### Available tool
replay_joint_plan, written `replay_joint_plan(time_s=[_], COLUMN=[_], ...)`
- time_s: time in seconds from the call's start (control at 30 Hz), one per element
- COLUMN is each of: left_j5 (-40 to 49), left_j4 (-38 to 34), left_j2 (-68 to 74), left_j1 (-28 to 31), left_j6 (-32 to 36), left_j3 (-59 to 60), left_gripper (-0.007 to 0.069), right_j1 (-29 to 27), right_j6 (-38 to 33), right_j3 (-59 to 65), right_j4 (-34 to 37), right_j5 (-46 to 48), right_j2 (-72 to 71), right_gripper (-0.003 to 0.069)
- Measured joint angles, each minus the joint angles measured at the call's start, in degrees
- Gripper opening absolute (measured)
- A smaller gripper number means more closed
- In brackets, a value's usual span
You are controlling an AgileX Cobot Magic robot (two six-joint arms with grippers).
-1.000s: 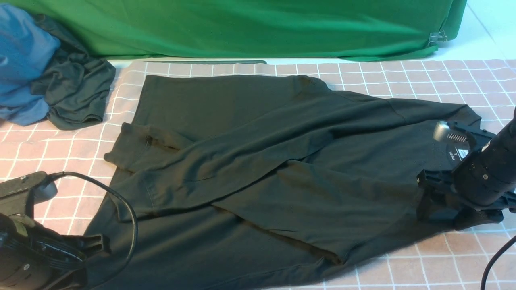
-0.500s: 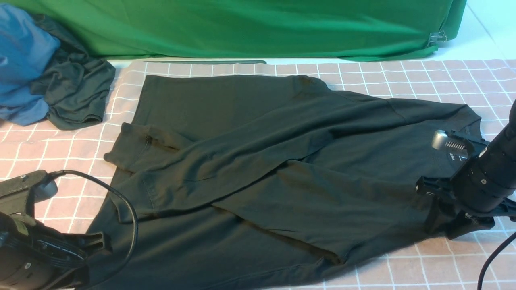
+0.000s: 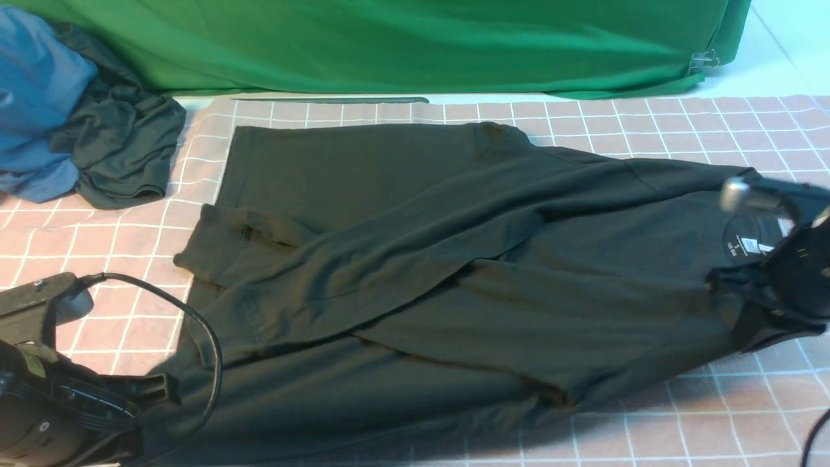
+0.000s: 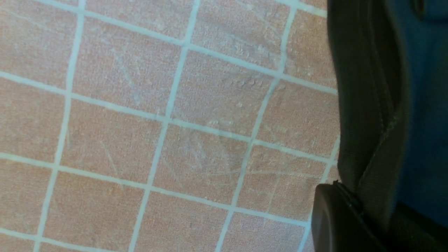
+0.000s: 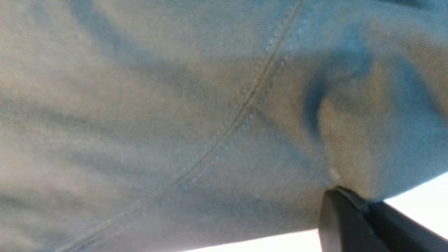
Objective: Fold a long-sleeved shirt over a pink coffee tablecloth.
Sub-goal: 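Fold the black garment in half by bringing its near edge over to the far edge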
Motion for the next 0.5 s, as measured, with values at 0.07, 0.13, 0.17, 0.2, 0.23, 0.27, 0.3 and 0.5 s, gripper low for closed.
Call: replay_joint_plan(time_s=[0.07,0.13,0.17,0.2,0.23,0.27,0.3,0.5], left_j5=[-0.06,0.0,0.0,0.0,0.0,0.0,0.06,0.13], left_j4=[-0.05,-0.18,-0.25,-0.25,-0.25,-0.25,-0.25,0.17], left_j2=[0.0,0.0,0.0,0.0,0.0,0.0,0.0,0.97], left_j1=[0.0,0.0,0.0,0.0,0.0,0.0,0.0,0.0], left_j6=[0.0,0.0,-0.05,-0.05,-0.05,-0.05,-0.05,-0.48], left_j3=[-0.21,-0.27,-0.33,-0.46,-0.55,-0.84,-1.94,-8.71], left_gripper=[0.0046,0.0046,0.0046,0.0046,0.0046,0.0046,0.0046,0.0046], right_j1=[-1.38,-2.65,-2.8,-2.94,-3.02,-3.09,-3.09,-3.19], right_j6=[-0.7,-1.43,-1.54,-1.72,-1.89,-2.23,-2.87,-4.23], right_j3=[0.0,0.0,0.0,0.0,0.0,0.0,0.0,-2.73], right_j4=[-0.37,-0.5,-0.5,-0.5,-0.5,-0.5,-0.5,-0.91], right_j5=[1.93,3.91,4.3,4.74,4.91,5.13,5.32,7.38], right_j2=[-1.1,-1.63,-1.63,-1.65,-1.7,-1.69,-1.69,-1.69], right_gripper=[0.0048,0.0048,0.0048,0.0048,0.0048,0.0047,0.0047,0.0046])
